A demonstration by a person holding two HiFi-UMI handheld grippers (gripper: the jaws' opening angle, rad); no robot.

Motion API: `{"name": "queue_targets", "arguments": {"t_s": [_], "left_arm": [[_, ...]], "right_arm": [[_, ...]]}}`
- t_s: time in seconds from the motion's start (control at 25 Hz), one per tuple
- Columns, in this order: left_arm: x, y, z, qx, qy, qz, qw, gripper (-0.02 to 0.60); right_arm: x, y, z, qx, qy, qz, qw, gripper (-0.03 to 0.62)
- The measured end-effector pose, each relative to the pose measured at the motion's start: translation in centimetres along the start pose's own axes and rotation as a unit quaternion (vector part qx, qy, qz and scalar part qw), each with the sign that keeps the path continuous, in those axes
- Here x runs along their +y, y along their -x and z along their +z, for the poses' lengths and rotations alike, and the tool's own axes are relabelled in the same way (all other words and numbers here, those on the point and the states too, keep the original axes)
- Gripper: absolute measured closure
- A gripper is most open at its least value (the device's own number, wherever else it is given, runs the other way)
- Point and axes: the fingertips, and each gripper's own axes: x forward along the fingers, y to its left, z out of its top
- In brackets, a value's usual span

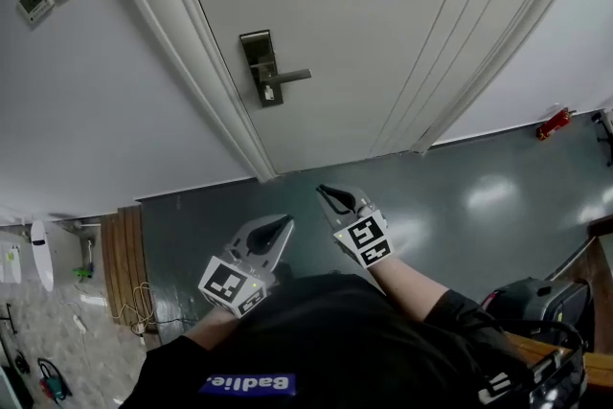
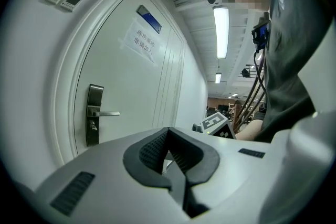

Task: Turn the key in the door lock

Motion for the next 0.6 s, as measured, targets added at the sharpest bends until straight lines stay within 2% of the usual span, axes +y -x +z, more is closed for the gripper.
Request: {"name": "queue_targets", "arguments": {"t_s": [0.16, 0.4, 0.6], "left_arm": [[-3.4, -0.1, -1.0, 0.009, 0.005, 0.011, 0.9999, 0.588], [-6.3, 0.9, -0.4, 0.004, -0.002, 0.007, 1.0000, 0.588], [-6.9, 2.3, 0.0, -0.001, -0.012, -0.010, 0.9999, 0.588]], "right_arm": [[1.5, 4.0, -0.8, -0.011, -0.018, 0.026, 0.999, 0.591], [5.0, 9.0, 2.4, -0.057, -0.005, 0.062, 0.996, 0.592], [7.6, 10.8, 4.2, -0.073, -0.002, 0.069, 0.995, 0.592]]}}
